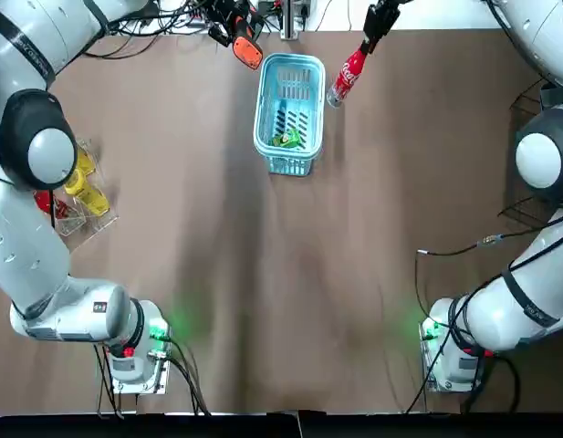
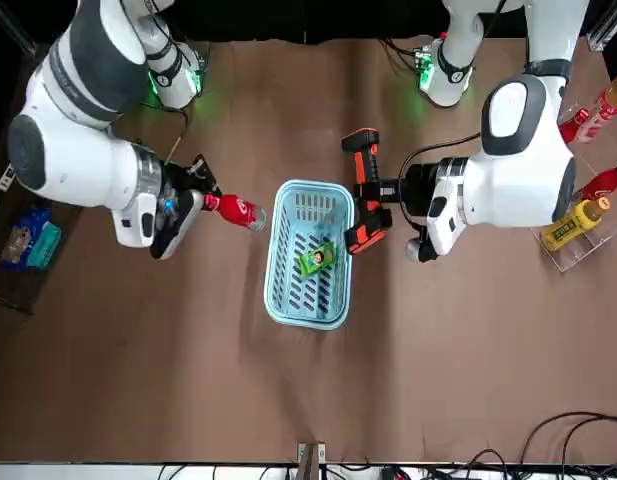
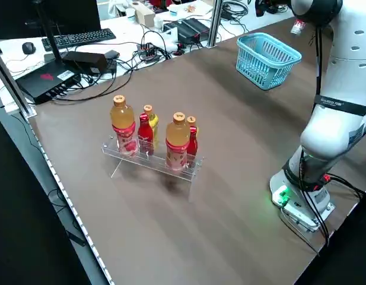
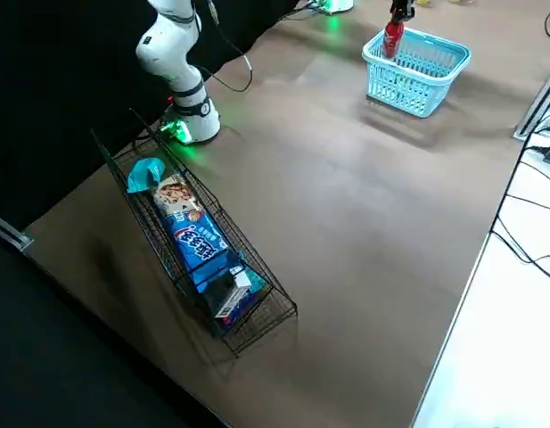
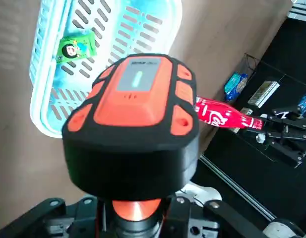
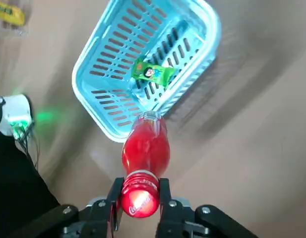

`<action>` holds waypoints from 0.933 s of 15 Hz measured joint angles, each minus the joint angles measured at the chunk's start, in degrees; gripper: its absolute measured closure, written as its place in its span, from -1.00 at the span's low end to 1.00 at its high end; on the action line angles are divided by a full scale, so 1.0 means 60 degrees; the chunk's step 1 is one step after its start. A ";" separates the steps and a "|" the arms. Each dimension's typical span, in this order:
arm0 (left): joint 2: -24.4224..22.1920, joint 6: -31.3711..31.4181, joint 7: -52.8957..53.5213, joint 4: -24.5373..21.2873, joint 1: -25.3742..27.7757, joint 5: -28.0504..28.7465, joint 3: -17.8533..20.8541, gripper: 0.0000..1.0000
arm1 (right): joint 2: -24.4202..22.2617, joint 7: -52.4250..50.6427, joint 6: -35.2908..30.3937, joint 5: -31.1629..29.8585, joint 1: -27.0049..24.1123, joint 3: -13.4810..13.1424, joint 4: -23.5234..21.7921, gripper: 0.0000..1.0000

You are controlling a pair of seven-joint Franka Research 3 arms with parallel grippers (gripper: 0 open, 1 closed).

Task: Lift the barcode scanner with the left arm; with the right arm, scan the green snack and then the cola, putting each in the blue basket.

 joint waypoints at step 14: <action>0.0709 0.1388 0.0320 0.0034 -0.1620 -0.0013 -0.0111 0.31 | -0.0001 -0.0534 0.1172 0.0025 0.1027 -0.0029 0.0161 0.36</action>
